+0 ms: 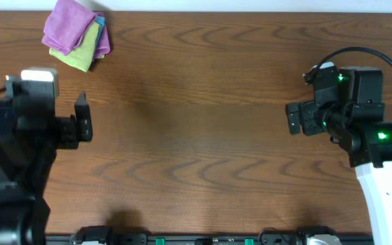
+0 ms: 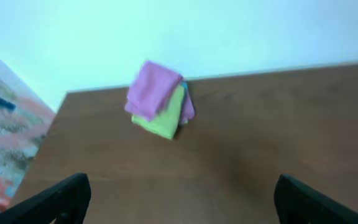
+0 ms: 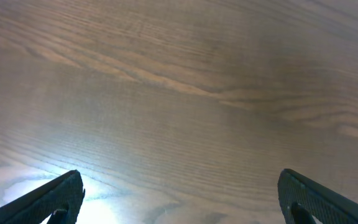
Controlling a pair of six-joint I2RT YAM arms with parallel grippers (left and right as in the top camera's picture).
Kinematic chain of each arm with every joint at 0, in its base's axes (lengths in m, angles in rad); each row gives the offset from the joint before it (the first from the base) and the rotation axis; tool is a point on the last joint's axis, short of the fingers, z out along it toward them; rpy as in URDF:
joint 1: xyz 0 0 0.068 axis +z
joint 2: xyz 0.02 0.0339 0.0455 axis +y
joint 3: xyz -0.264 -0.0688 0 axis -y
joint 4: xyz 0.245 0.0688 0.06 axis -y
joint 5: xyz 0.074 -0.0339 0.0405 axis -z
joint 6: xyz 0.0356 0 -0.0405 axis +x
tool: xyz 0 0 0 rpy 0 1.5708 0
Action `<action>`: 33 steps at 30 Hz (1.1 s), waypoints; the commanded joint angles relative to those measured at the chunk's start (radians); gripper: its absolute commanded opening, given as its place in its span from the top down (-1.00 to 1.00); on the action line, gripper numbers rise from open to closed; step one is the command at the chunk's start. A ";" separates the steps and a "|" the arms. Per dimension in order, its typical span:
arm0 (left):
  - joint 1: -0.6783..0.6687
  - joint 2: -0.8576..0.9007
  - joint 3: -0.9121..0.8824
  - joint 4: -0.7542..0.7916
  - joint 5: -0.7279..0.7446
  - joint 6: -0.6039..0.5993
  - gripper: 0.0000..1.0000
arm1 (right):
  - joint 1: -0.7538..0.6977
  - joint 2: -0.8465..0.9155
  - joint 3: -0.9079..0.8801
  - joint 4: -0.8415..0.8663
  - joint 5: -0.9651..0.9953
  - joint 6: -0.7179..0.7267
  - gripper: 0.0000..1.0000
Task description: Fold the cloth
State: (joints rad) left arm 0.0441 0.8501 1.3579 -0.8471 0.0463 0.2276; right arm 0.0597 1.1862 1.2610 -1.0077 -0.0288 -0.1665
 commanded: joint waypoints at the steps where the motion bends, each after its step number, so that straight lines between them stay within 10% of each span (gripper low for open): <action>1: 0.018 -0.114 -0.174 0.074 0.040 0.050 -0.91 | -0.007 -0.008 -0.002 0.002 0.002 -0.007 -0.98; 16: 0.109 -0.685 -0.849 0.372 0.077 -0.007 -0.91 | -0.007 -0.008 -0.002 0.002 0.002 -0.007 -0.98; 33: 0.084 -0.846 -1.086 0.435 0.009 -0.236 -0.91 | -0.007 -0.008 -0.002 0.002 0.002 -0.007 -0.99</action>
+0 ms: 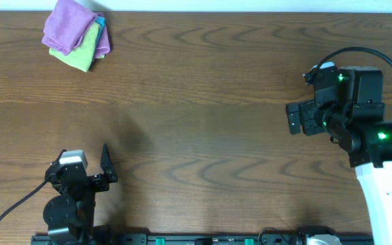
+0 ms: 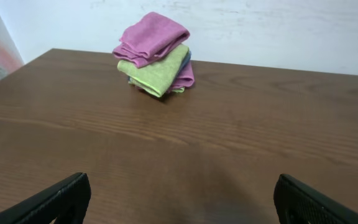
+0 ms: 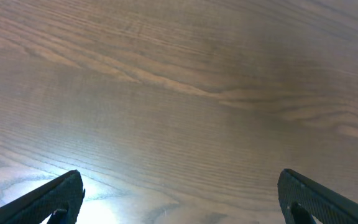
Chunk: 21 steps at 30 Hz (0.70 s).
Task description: Fold the cloth
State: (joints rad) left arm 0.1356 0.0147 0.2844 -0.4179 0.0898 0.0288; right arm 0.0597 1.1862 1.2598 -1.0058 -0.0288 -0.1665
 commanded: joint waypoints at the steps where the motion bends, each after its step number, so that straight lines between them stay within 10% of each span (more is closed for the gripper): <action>1: -0.010 -0.011 -0.020 0.007 -0.034 -0.038 -0.91 | -0.007 -0.008 -0.001 0.000 0.002 -0.007 -0.99; 21: -0.011 -0.010 -0.192 0.113 -0.074 -0.120 -0.91 | -0.007 -0.008 -0.001 0.000 0.002 -0.007 -0.98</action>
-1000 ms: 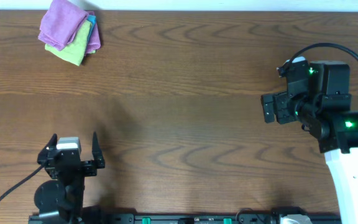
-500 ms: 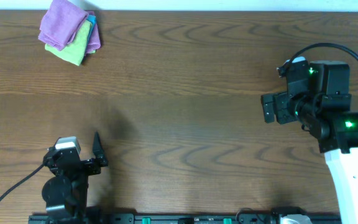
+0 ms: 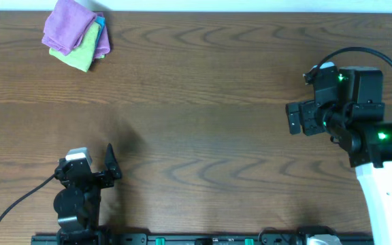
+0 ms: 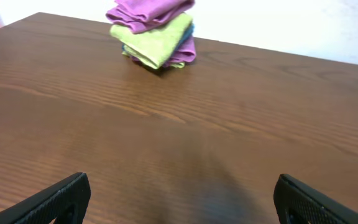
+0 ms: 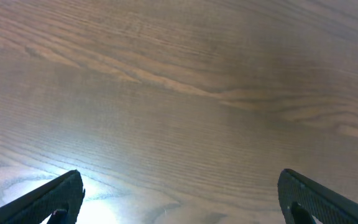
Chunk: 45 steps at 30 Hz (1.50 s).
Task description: Fold the cloth
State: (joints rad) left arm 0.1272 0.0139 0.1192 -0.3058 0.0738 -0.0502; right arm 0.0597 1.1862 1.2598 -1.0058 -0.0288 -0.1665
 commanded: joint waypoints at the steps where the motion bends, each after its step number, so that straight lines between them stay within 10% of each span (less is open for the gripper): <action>1: -0.003 -0.010 -0.027 0.001 -0.066 -0.044 -0.91 | -0.007 -0.008 -0.001 0.000 0.003 -0.007 -0.98; 45: -0.003 -0.010 -0.027 0.001 -0.075 -0.043 -0.91 | -0.008 -0.166 -0.001 -0.032 0.024 -0.031 -0.98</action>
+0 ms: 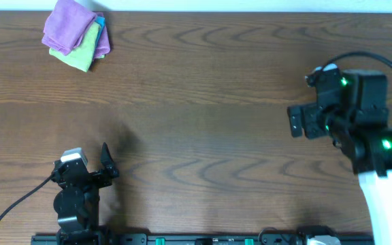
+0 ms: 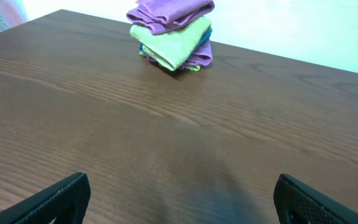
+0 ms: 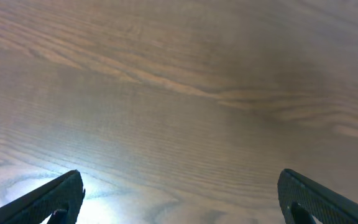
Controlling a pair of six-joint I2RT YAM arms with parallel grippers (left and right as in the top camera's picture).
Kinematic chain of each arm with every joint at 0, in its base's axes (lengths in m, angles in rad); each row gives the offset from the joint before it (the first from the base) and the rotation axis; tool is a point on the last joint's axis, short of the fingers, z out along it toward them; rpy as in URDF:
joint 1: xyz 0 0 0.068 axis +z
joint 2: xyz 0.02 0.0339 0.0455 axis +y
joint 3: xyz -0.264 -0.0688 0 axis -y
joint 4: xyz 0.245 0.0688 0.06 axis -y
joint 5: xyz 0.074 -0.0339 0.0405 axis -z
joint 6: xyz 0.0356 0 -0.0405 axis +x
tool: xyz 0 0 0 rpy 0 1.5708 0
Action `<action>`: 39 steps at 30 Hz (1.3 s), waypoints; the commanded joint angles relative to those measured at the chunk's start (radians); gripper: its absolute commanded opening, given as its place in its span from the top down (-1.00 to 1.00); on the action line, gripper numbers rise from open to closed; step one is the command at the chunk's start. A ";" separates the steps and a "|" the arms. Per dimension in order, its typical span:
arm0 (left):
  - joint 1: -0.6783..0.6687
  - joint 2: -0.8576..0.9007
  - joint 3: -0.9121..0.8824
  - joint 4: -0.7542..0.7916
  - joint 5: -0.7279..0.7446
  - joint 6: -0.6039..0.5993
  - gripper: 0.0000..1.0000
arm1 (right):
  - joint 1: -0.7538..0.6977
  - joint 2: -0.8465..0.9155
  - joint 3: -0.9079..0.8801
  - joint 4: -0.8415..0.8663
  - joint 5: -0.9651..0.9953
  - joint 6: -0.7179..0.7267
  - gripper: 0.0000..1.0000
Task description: Fold the cloth
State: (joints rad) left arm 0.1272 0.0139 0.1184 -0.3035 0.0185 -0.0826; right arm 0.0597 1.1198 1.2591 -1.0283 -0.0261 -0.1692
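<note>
A pile of folded cloths (image 1: 75, 34) lies at the table's far left corner, a purple one on top, a yellow-green one under it, blue and purple edges below; the left wrist view shows the pile (image 2: 173, 37) far ahead. My left gripper (image 1: 95, 170) sits low by the near left edge, open and empty, its fingertips (image 2: 58, 199) at the frame's bottom corners. My right gripper (image 1: 293, 120) hovers over bare wood at the right, open, holding nothing, with its fingertips (image 3: 303, 196) wide apart.
The brown wooden table (image 1: 203, 102) stretches between the arms. A black rail (image 1: 203, 239) runs along the near edge. The right arm's white base (image 1: 386, 204) and black cable (image 1: 359, 58) stand at the right side.
The left arm shifted slightly at the near left edge, and its camera now sees the cloth pile a little further right. The right gripper moved very slightly. Both stay open.
The left arm stood raised at mid-left, open, facing the cloth pile. Then it was down at the near left edge, where it has stayed with small shifts. The right gripper held open over the right side throughout. The pile has not moved.
</note>
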 commanded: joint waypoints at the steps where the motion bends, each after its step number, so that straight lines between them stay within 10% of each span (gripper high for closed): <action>1: -0.003 -0.010 -0.026 -0.002 -0.019 -0.011 -0.91 | -0.008 -0.129 -0.001 -0.011 0.024 -0.032 -0.98; 15: -0.003 -0.010 -0.026 -0.002 -0.019 -0.011 -0.91 | -0.008 -0.690 -0.431 0.192 -0.074 -0.038 -0.99; 39: -0.003 -0.010 -0.026 -0.002 -0.019 -0.011 -0.91 | 0.016 -1.102 -1.035 0.445 -0.135 -0.038 -0.98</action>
State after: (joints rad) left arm 0.1272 0.0109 0.1177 -0.3008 0.0151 -0.0826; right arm 0.0677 0.0341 0.2424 -0.5846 -0.1535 -0.1963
